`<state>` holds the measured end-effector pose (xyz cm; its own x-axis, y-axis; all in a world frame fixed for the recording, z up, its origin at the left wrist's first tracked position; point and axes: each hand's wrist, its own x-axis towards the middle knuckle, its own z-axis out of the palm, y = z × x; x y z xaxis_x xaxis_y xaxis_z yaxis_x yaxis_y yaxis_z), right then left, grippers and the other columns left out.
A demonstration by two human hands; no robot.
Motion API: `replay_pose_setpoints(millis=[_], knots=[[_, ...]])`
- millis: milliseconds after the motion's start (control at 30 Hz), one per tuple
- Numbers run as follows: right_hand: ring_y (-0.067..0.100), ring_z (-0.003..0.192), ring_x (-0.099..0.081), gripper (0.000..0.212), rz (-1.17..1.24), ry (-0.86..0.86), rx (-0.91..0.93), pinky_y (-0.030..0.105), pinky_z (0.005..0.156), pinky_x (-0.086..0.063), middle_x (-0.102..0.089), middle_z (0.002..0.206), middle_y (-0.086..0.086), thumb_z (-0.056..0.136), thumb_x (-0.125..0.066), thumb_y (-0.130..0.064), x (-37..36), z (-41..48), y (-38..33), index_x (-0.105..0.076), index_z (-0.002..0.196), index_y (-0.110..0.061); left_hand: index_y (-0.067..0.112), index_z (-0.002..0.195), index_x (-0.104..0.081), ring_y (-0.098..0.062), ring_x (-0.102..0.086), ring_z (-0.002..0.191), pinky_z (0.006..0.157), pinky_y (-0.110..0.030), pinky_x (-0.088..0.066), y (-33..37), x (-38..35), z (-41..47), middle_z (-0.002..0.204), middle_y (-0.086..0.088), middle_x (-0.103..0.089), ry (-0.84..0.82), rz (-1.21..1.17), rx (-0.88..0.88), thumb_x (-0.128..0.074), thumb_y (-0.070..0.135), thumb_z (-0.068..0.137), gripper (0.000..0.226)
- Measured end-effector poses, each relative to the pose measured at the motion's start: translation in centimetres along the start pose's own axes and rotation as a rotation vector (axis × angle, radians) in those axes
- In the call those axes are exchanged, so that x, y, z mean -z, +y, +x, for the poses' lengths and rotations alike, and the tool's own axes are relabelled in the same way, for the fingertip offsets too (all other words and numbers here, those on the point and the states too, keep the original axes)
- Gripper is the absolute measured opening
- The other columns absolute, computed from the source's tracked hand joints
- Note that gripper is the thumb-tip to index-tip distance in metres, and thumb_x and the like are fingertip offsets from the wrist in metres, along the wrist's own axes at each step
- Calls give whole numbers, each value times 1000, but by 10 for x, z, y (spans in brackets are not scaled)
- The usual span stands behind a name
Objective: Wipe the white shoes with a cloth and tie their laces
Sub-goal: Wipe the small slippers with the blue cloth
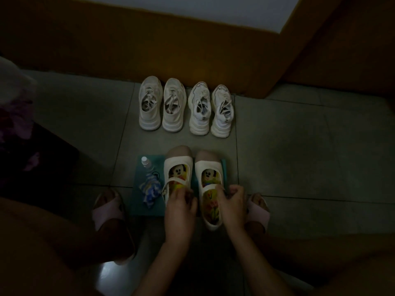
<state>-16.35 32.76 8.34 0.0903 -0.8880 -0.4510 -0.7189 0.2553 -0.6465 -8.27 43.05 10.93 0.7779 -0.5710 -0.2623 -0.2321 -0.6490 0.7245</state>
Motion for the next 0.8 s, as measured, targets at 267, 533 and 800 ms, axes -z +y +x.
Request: replay_pose_setpoints(millis=[267, 533, 800], knots=[[31, 136, -21, 104, -342, -161, 22, 44, 104, -31, -20, 147, 9, 70, -72, -52, -20, 5, -19, -9, 147, -23, 6, 146, -18, -34, -27, 136, 109, -39, -29, -16, -7, 40, 149, -18, -23, -17, 198, 115, -71, 27, 77, 90], [35, 132, -30, 107, -417, -186, -4, 43, 101, -36, -26, 145, 14, 67, -77, -43, -30, 12, -23, -9, 146, -18, 9, 147, -11, -35, -33, 131, 109, -44, -26, -16, -22, 61, 144, -19, -31, -7, 309, 232, -77, 38, 66, 108], [33, 126, -41, 102, -324, -181, -16, 49, 96, -45, -37, 140, 11, 66, -79, -32, -29, 21, -16, -16, 145, -20, 14, 146, -19, -36, -40, 125, 103, -47, -28, -19, -23, 66, 135, -19, -42, 29, 349, 292, -77, 41, 67, 101]])
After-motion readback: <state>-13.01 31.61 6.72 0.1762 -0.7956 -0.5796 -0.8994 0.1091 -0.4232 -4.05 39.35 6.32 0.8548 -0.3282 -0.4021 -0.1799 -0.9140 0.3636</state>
